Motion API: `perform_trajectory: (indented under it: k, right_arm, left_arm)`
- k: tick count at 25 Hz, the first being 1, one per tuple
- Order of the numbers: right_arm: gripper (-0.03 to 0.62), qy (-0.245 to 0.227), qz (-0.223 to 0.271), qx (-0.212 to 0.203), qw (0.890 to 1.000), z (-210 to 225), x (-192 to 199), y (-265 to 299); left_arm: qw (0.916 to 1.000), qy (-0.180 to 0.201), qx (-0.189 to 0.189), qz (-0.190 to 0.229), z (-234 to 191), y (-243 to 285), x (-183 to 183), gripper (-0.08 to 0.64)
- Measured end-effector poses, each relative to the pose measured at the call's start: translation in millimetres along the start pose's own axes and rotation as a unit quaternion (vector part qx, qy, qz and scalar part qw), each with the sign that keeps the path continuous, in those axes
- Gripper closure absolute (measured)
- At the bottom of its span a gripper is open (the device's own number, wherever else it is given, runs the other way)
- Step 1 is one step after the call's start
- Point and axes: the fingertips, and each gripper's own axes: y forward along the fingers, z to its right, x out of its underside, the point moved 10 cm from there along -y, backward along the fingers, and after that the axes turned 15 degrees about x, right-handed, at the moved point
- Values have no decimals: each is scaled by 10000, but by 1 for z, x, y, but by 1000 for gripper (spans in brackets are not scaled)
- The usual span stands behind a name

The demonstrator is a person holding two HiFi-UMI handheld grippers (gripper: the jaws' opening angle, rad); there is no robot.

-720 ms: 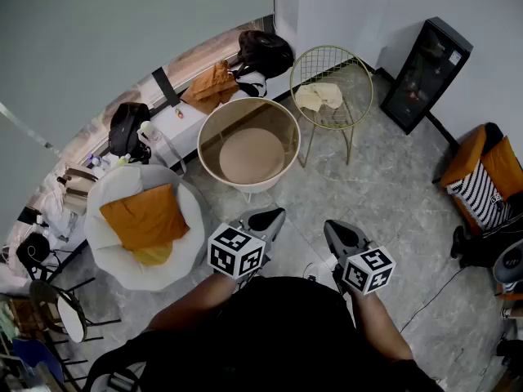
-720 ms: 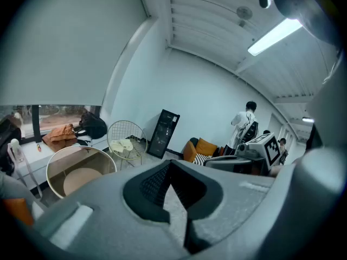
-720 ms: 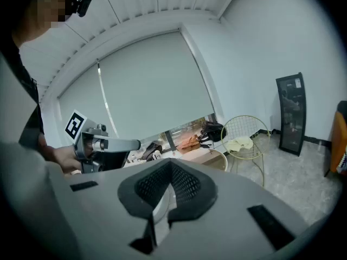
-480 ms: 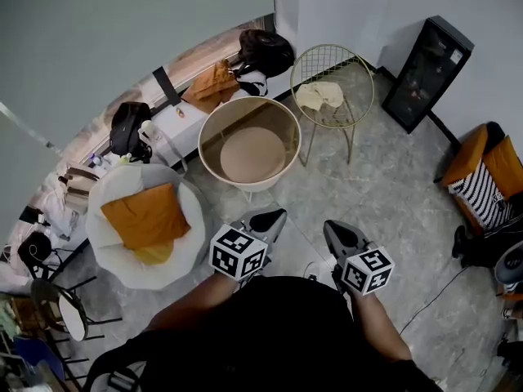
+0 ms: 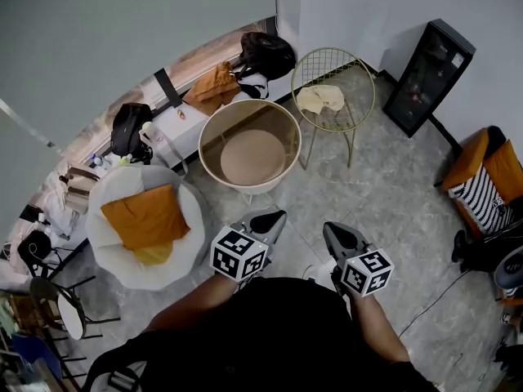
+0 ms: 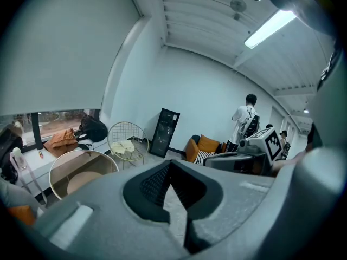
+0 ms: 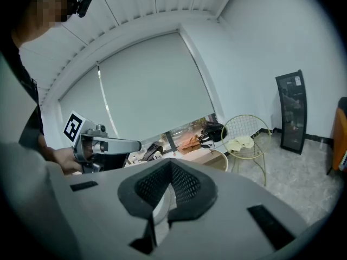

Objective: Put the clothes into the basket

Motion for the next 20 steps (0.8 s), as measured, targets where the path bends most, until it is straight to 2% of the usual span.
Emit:
perform_trajectory:
  k: [3,7,20]
  right_arm:
    - [578,61,40,-5,10000,6,-2,1]
    - [578,364,203,-232,9989,14,-8,-2]
    - [577,240,179,-128,9995,85,-16,-19]
  left_arm:
    - [10000,7,-17,12,-1,5,-3,560]
    - [10000,13,-28,-19,1,13,-5,560]
    - [10000,-30,-70,-56,24,85,-15,560]
